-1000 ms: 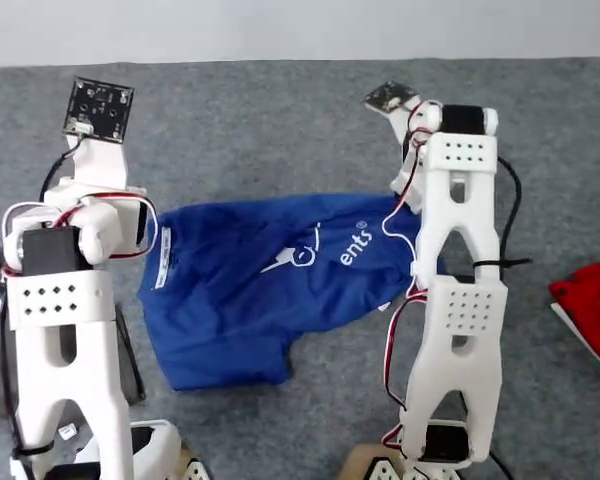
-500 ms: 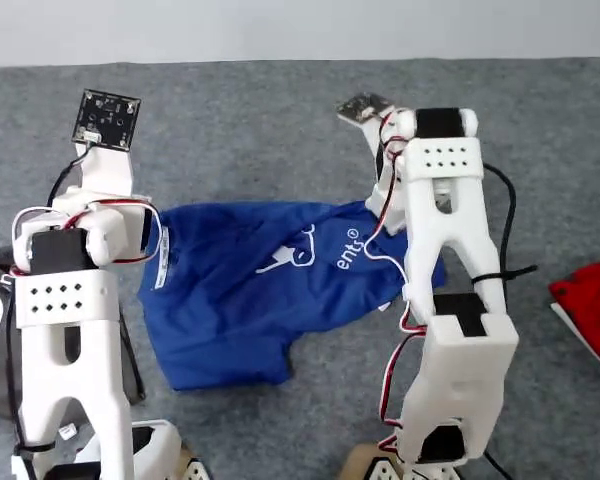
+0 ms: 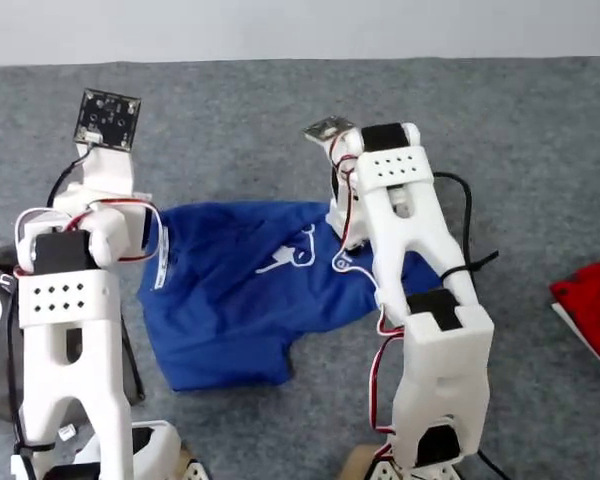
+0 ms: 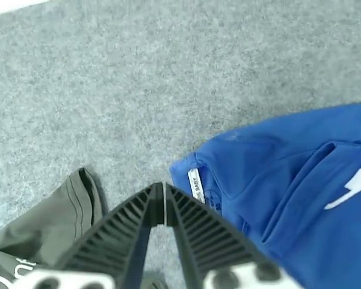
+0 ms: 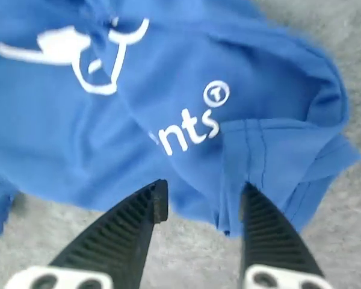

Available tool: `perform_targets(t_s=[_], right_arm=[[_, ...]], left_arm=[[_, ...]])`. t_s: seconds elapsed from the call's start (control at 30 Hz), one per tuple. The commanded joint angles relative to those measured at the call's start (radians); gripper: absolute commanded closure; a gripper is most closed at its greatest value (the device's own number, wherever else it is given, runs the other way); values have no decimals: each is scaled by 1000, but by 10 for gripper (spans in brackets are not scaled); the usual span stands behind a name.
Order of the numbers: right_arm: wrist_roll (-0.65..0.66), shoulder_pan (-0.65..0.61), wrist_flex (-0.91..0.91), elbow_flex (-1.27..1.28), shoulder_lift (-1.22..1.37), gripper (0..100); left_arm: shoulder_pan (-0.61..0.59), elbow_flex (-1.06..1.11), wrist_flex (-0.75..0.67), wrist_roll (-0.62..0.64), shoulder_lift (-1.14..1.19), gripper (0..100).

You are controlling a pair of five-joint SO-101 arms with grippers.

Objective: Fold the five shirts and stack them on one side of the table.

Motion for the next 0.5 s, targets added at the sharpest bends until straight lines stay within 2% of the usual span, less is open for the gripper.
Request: perform_targets(t_s=[0.0, 0.23, 0.47], right_arm=[[-49, -10, -45, -8, -15, 766], [-114, -5, -108, -8, -12, 766], [-114, -2, -130, -8, 67, 766]], left_arm=[[6, 12, -37, -23, -5, 994], [6, 16, -41, -25, -5, 994], [6, 16, -41, -25, -5, 994]])
